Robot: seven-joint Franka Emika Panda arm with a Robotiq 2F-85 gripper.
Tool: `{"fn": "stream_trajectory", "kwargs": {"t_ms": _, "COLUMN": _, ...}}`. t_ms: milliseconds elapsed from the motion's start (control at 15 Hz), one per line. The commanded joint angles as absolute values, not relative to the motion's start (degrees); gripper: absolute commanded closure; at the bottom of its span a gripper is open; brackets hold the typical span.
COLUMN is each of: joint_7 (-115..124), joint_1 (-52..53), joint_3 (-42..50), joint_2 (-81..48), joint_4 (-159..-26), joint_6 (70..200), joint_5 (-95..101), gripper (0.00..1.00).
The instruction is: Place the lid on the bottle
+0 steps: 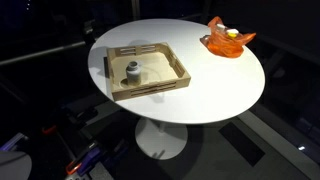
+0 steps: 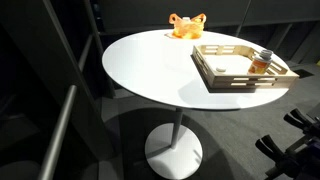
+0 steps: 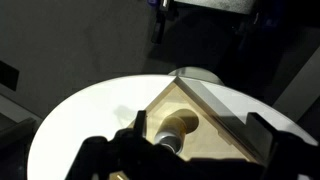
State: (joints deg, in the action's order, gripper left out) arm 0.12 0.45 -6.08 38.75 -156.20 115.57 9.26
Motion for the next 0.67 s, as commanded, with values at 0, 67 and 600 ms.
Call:
{"fn": "stream_trajectory", "kwargs": {"t_ms": 0, "joint_7": 0.53, "joint_1": 1.21, "joint_3": -5.39, "joint_2": 38.69, "joint_4": -156.10, "joint_6": 115.38, "joint_5": 9.71, "gripper": 0.00}}
{"fn": "stream_trajectory", "kwargs": {"t_ms": 67, "joint_7": 0.53, "joint_1": 1.21, "joint_3": -5.39, "joint_2": 38.69, "joint_4": -156.10, "joint_6": 115.38, "joint_5": 9.71, "gripper": 0.00}}
{"fn": "stream_trajectory", "kwargs": {"t_ms": 600, "joint_7": 0.96, "joint_1": 0.95, "joint_3": -6.32, "joint_2": 36.32, "joint_4": -152.01, "joint_6": 114.91, "joint_5": 10.79, "gripper": 0.00}}
